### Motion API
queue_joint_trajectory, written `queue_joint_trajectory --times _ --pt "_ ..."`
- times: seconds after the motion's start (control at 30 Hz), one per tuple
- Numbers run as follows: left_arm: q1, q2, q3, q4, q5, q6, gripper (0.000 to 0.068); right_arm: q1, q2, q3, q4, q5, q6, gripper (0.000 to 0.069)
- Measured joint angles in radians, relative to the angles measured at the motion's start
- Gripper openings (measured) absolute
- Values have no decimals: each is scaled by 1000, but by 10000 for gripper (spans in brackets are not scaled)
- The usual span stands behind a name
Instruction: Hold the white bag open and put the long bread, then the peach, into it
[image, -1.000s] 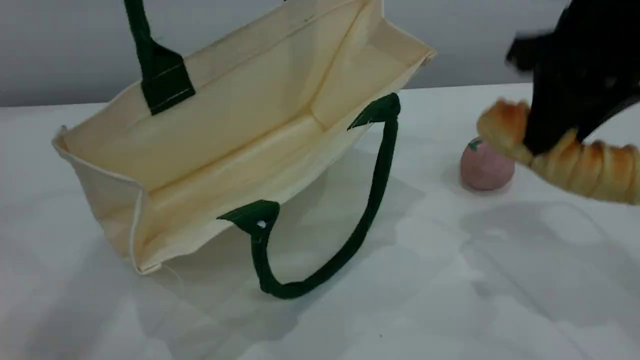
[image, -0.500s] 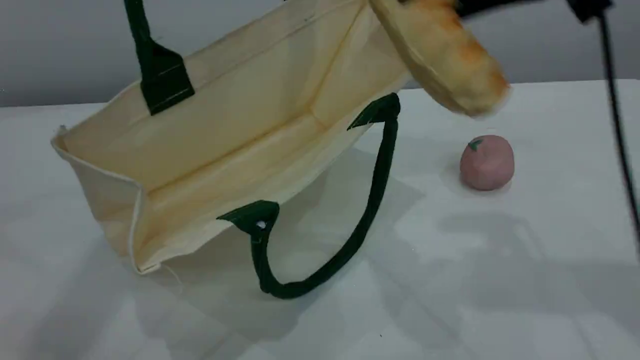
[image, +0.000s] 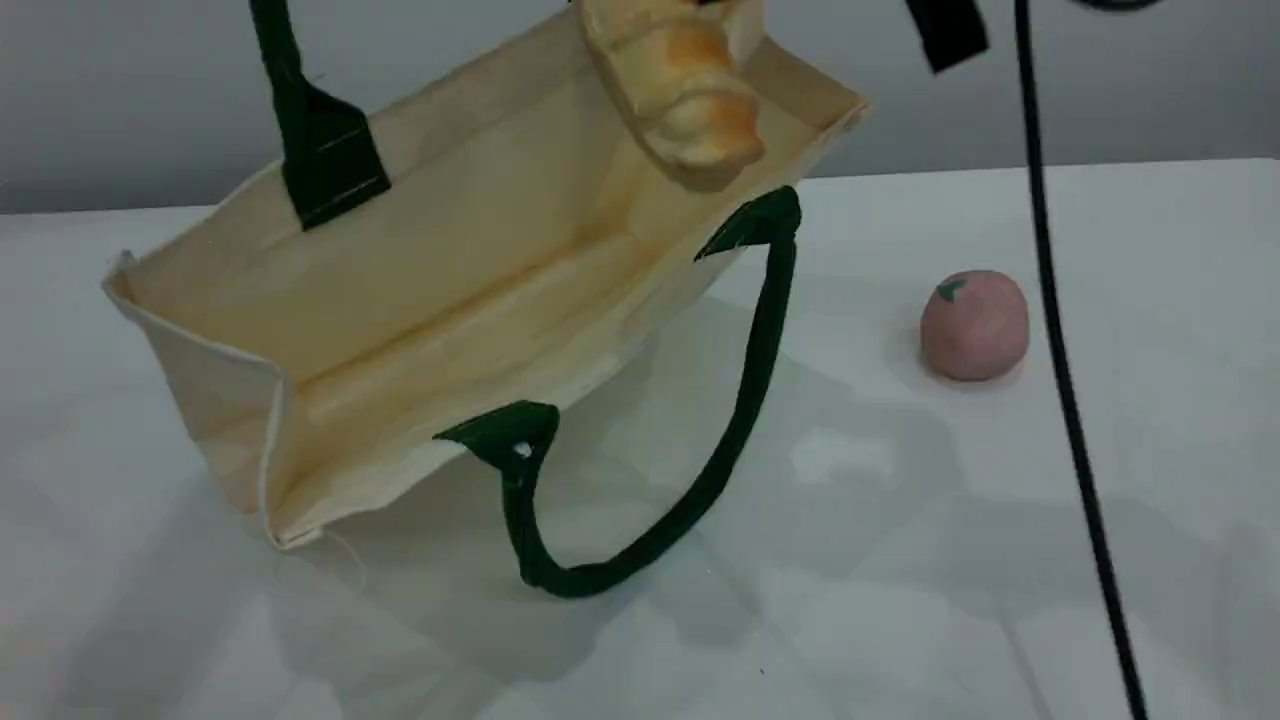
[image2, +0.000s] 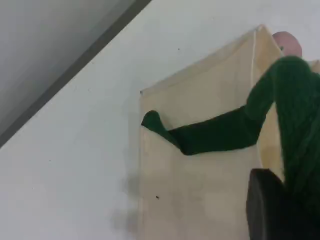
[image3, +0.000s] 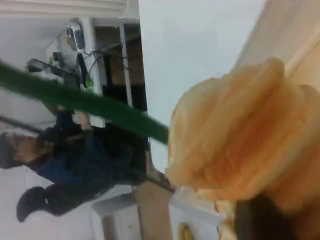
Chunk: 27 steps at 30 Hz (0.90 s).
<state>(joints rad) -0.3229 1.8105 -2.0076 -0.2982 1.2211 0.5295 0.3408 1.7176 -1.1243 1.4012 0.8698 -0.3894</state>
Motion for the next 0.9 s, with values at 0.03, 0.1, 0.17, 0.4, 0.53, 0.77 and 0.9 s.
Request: queue_joint_trajectory --times 0.03,0.1,0.17,0.4,0.53,0.77,0.9 --pt "0 0 0 -1 0 0 71 0 13 0 18 -2 -7 127" --pt "0 0 0 -1 0 0 71 0 43 0 41 -9 -19 125" --pt "0 0 0 -3 0 0 71 0 73 0 64 -22 -34 125" --pt "0 0 0 -18 0 0 71 0 175 0 161 -49 -120 123" --pt "0 0 0 -18 0 0 71 0 225 0 230 -53 -195 120" --pt "0 0 0 -46 0 9 71 0 280 0 341 -53 -328 120" --pt "0 0 0 -84 0 15 71 0 289 0 345 -60 -428 120"
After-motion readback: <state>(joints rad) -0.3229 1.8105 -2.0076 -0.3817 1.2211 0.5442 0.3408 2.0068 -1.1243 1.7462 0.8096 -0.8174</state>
